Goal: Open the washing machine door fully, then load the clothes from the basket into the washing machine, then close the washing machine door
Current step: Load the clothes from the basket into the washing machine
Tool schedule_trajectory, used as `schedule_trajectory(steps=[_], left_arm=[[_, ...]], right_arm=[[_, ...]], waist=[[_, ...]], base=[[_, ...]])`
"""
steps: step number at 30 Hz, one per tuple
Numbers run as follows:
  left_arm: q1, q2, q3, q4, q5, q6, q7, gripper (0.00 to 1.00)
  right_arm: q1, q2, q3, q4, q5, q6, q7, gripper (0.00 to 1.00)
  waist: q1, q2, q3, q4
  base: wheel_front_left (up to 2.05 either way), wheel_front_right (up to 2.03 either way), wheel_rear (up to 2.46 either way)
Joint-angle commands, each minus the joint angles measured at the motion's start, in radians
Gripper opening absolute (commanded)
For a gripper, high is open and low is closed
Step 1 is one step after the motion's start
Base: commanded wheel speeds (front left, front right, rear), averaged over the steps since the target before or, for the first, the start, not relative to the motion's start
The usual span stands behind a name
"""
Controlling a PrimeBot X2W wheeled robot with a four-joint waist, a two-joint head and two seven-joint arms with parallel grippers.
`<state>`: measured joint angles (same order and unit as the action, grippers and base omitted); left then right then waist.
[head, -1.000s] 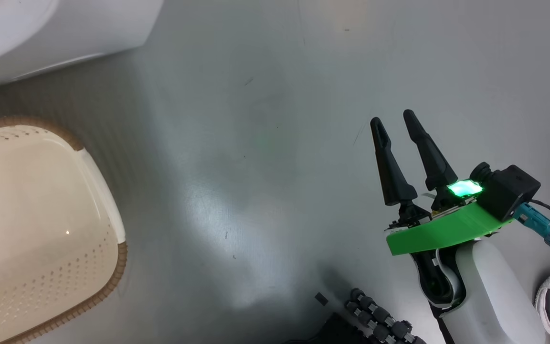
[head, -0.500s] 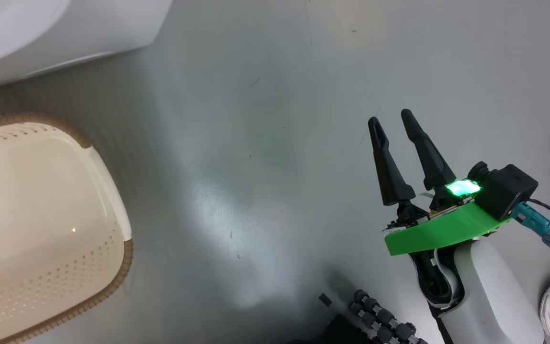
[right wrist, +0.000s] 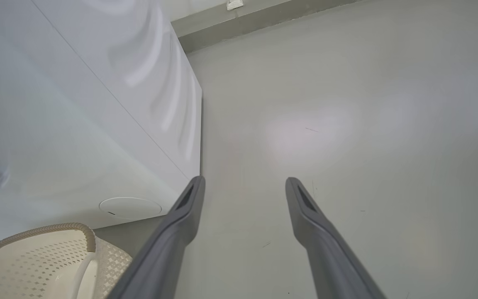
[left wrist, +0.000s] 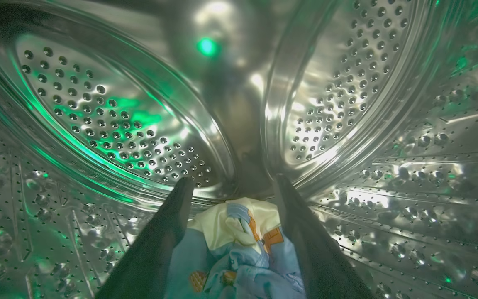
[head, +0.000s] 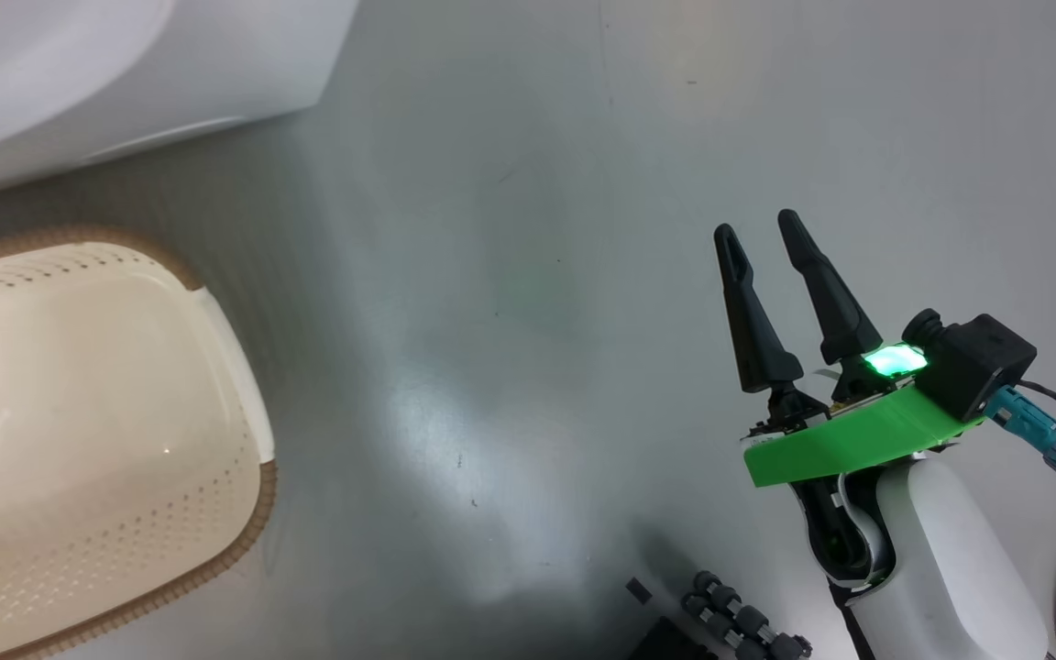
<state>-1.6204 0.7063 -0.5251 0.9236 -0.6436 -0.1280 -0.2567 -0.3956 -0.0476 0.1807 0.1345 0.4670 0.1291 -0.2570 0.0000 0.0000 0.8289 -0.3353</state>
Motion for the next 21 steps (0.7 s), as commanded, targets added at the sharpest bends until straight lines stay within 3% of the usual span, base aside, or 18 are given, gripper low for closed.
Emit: schedule_trajectory(steps=[1, 21], left_arm=[[0.03, 0.037, 0.009, -0.015, -0.013, -0.003, -0.005, 1.0], [0.407, -0.095, 0.054, -0.175, -0.075, -0.003, -0.005, 1.0]], right_arm=[[0.014, -0.003, 0.01, -0.014, -0.021, 0.002, -0.005, 1.0], [0.032, -0.003, -0.063, 0.032, -0.152, 0.002, -0.005, 1.0]], waist=[[0.0, 0.0, -0.021, 0.017], [0.0, 0.0, -0.205, 0.198]], base=[[0.0, 0.0, 0.0], [0.0, 0.0, 0.0]])
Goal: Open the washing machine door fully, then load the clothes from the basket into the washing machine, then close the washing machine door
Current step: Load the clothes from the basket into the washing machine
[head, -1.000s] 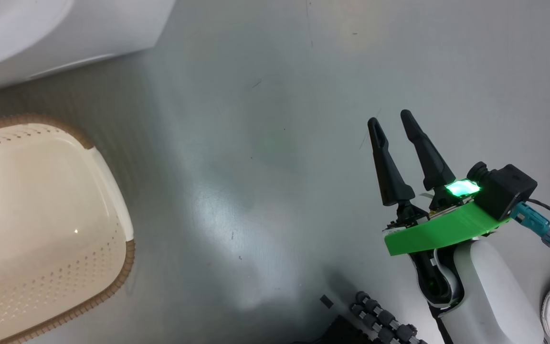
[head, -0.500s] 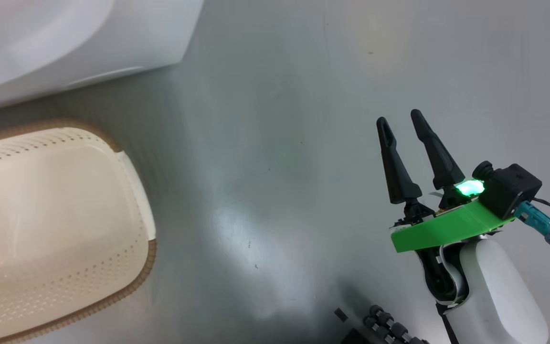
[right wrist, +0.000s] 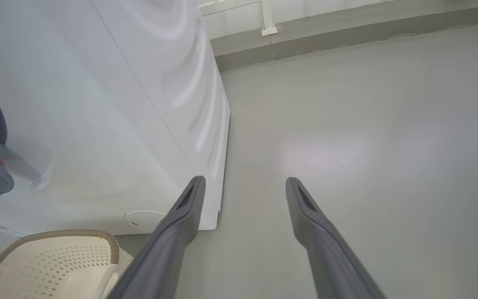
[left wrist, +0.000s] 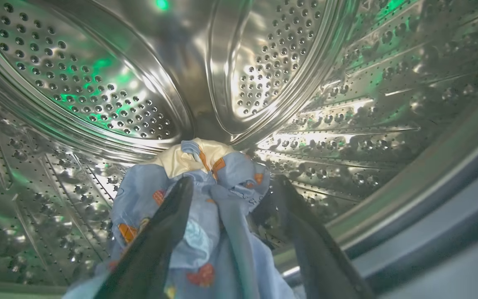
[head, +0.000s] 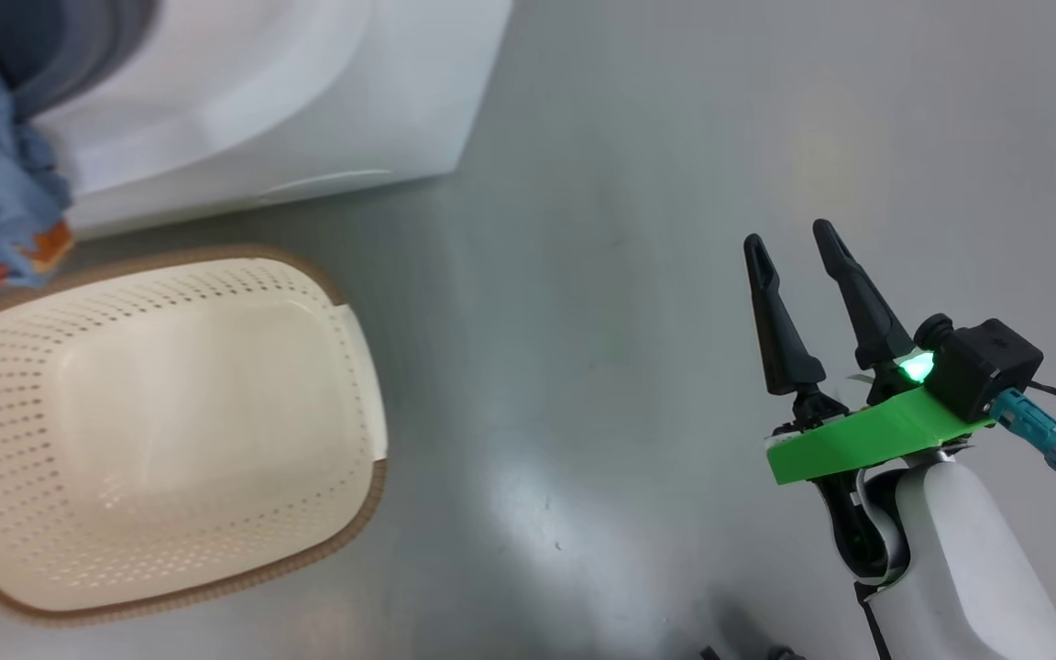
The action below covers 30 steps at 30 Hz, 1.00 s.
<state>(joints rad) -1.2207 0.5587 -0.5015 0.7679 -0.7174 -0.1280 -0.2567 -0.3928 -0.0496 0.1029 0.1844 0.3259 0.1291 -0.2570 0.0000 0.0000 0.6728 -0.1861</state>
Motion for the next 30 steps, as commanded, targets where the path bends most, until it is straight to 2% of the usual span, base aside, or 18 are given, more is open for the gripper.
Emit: schedule_trajectory(steps=[1, 14, 23, 30], left_arm=[[0.03, 0.045, 0.035, -0.032, 0.002, -0.003, -0.005, 1.0], [0.374, -0.06, 0.185, -0.267, 0.092, -0.002, -0.005, 1.0], [0.622, -0.153, 0.38, -0.464, 0.176, 0.012, -0.005, 1.0], [0.785, -0.233, 0.474, -0.591, 0.277, 0.008, -0.005, 1.0]], right_arm=[[0.032, -0.001, 0.012, -0.015, -0.017, 0.002, -0.005, 1.0], [0.071, -0.001, -0.023, 0.005, -0.076, 0.002, -0.005, 1.0], [0.085, -0.001, -0.024, 0.013, -0.087, 0.002, -0.005, 1.0], [0.097, -0.001, -0.03, 0.016, -0.089, 0.002, -0.005, 1.0]], waist=[[0.0, 0.0, -0.058, 0.059], [0.0, 0.0, -0.147, 0.17], [0.0, 0.0, -0.178, 0.19], [0.0, 0.0, -0.196, 0.197]], base=[[0.0, 0.0, 0.0], [0.0, 0.0, 0.0], [0.0, 0.0, 0.0], [0.0, 0.0, 0.0]])
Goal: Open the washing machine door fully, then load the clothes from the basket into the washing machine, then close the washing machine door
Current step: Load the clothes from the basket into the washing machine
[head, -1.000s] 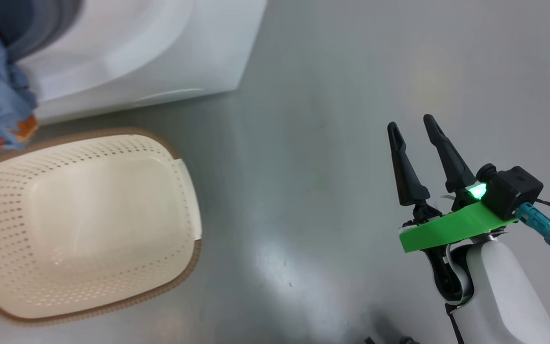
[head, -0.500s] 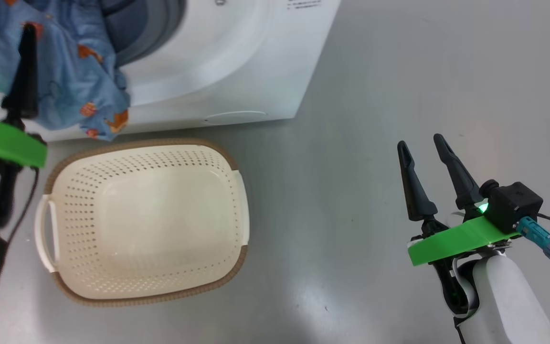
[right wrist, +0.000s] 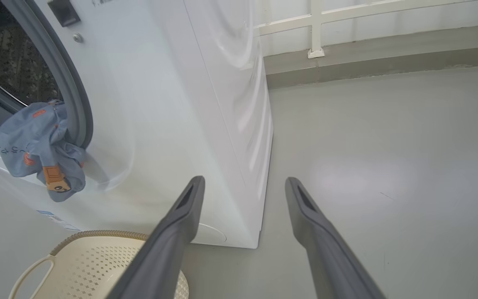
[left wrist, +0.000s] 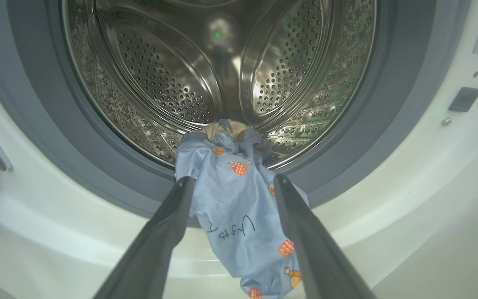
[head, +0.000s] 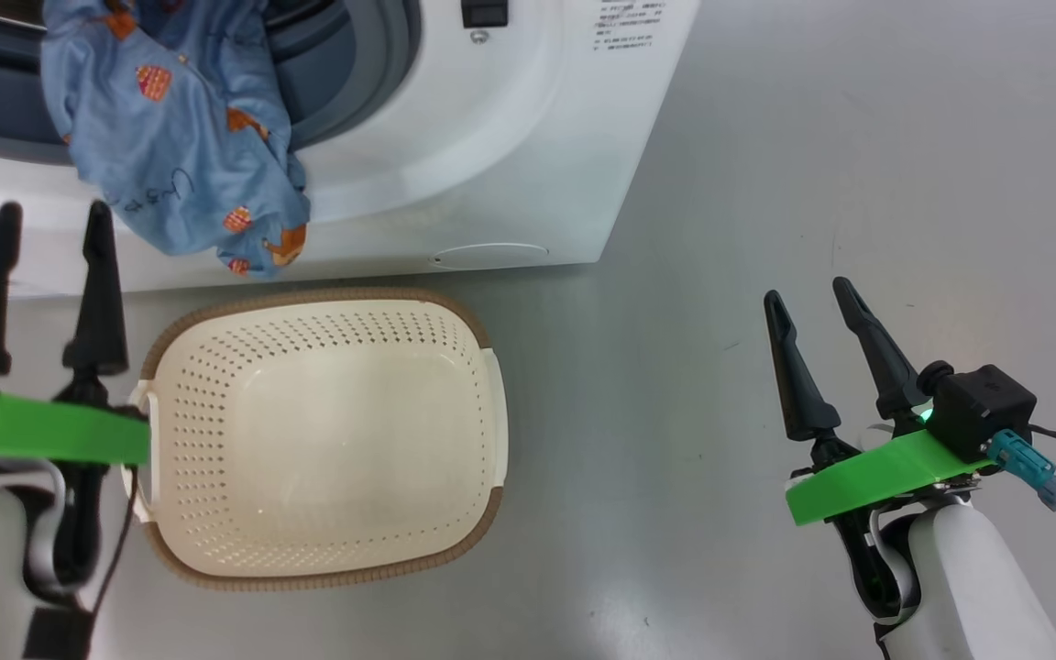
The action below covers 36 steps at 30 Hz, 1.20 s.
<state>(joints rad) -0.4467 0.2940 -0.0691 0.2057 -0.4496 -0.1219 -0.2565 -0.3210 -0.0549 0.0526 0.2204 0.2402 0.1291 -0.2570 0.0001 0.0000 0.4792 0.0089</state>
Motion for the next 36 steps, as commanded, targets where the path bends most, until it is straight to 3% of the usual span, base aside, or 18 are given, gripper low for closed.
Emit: schedule_trajectory(steps=[1, 19, 36], left_arm=[[0.027, 0.017, 0.052, -0.041, 0.02, 0.002, -0.005, 1.0], [0.152, -0.156, 0.127, -0.072, 0.147, -0.008, -0.005, 1.0], [0.157, -0.157, 0.075, -0.051, 0.134, -0.009, -0.005, 1.0]], right_arm=[[0.027, 0.005, 0.019, -0.021, -0.003, 0.002, -0.005, 1.0], [0.032, 0.005, 0.02, -0.019, -0.003, 0.002, -0.005, 1.0], [0.029, 0.005, 0.028, -0.012, -0.002, 0.002, -0.005, 1.0]], waist=[[-0.0001, 0.0, -0.005, 0.003], [-0.0001, 0.0, -0.016, -0.001], [-0.0001, 0.0, -0.022, -0.01]], base=[[0.0, 0.0, 0.0], [0.0, 0.0, 0.0], [0.0, 0.0, 0.0]])
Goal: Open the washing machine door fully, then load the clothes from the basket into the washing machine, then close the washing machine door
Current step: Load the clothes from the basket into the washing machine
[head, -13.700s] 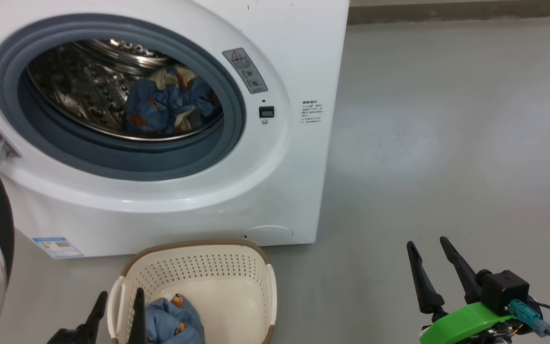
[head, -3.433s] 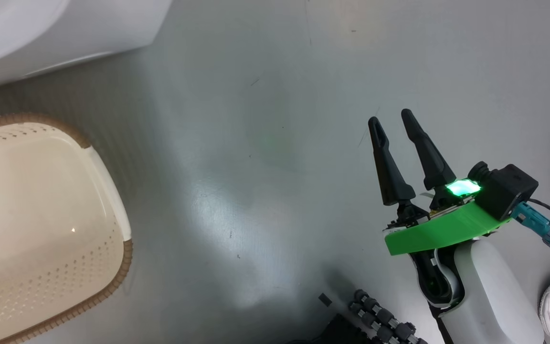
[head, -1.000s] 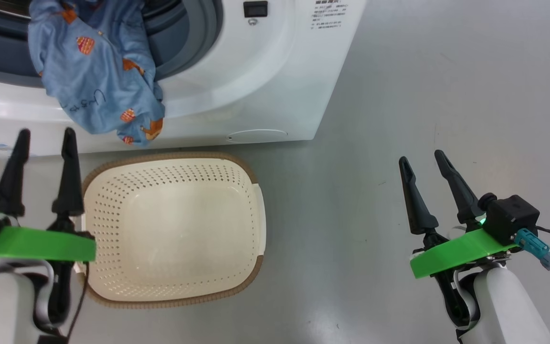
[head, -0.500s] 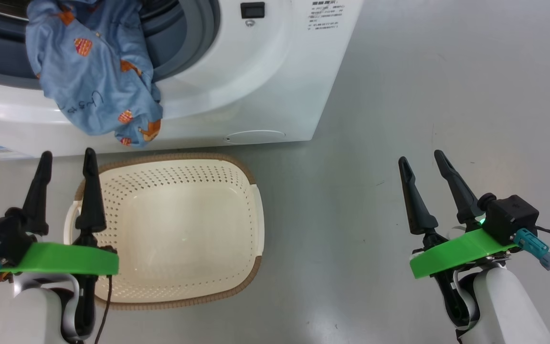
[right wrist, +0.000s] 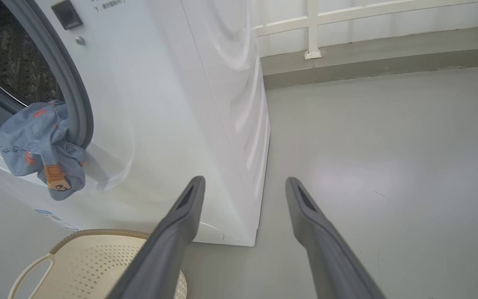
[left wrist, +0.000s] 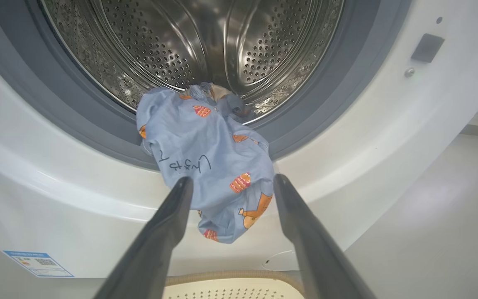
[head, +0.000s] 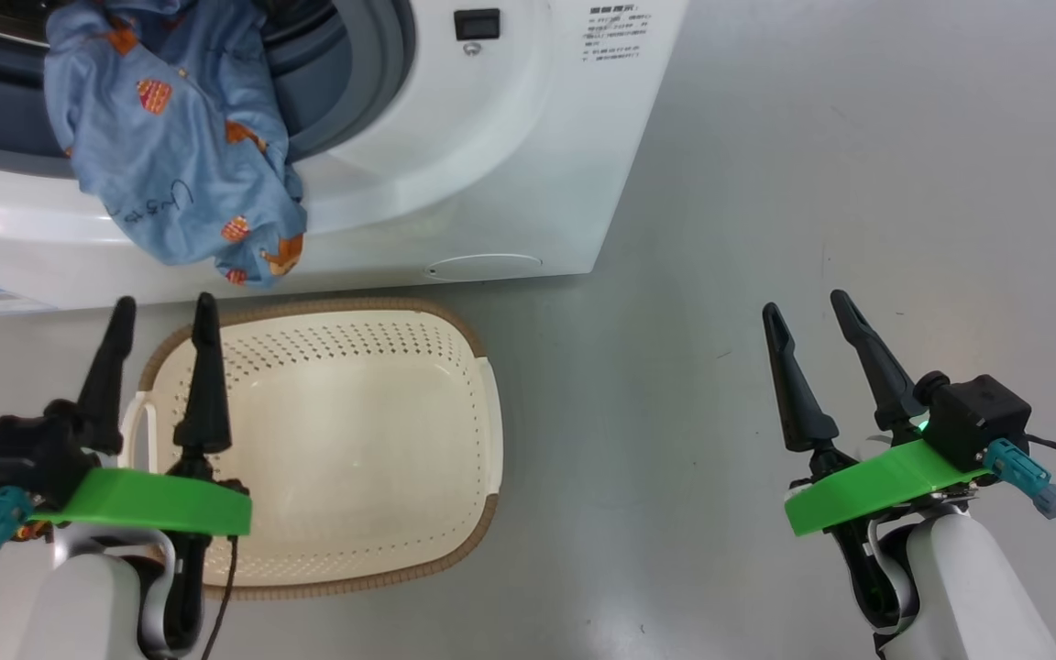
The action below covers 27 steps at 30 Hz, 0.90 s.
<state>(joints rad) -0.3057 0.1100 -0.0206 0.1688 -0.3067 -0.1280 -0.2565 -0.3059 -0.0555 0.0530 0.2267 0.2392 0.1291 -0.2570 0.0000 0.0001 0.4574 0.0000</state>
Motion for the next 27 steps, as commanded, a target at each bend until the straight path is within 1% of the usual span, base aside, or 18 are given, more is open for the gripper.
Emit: schedule_trajectory(steps=[1, 8, 13, 16, 19, 27], left_arm=[[0.015, 0.028, 0.022, -0.007, -0.016, -0.003, -0.005, 1.0], [-0.018, 0.042, -0.02, 0.096, -0.069, -0.003, -0.005, 1.0], [-0.057, 0.049, -0.049, 0.154, -0.073, -0.003, -0.005, 1.0], [-0.097, 0.046, -0.064, 0.206, -0.096, -0.003, -0.005, 1.0], [-0.145, 0.055, -0.076, 0.262, -0.101, -0.003, -0.005, 1.0], [-0.286, 0.07, -0.042, 0.397, -0.091, -0.003, -0.005, 1.0]], right_arm=[[0.014, 0.005, 0.029, -0.019, 0.0, 0.002, -0.005, 1.0], [0.012, 0.005, 0.042, -0.02, 0.002, 0.002, -0.005, 1.0], [0.009, 0.005, 0.043, -0.025, 0.001, 0.002, -0.005, 1.0], [0.007, 0.005, 0.047, -0.028, 0.003, 0.002, -0.005, 1.0], [0.001, 0.005, 0.051, -0.031, 0.005, 0.002, -0.005, 1.0], [-0.014, 0.005, 0.056, -0.034, 0.013, 0.002, -0.005, 1.0]], waist=[[0.0, -0.0001, 0.0, -0.002], [0.0, -0.0001, 0.012, -0.02], [0.0, -0.0001, 0.027, -0.033], [0.0, -0.0001, 0.04, -0.044], [0.0, -0.0001, 0.056, -0.056], [0.0, -0.0001, 0.094, -0.083]], base=[[0.0, 0.0, 0.0], [0.0, 0.0, 0.0], [0.0, 0.0, 0.0], [0.0, 0.0, 0.0], [0.0, 0.0, 0.0], [0.0, 0.0, 0.0]])
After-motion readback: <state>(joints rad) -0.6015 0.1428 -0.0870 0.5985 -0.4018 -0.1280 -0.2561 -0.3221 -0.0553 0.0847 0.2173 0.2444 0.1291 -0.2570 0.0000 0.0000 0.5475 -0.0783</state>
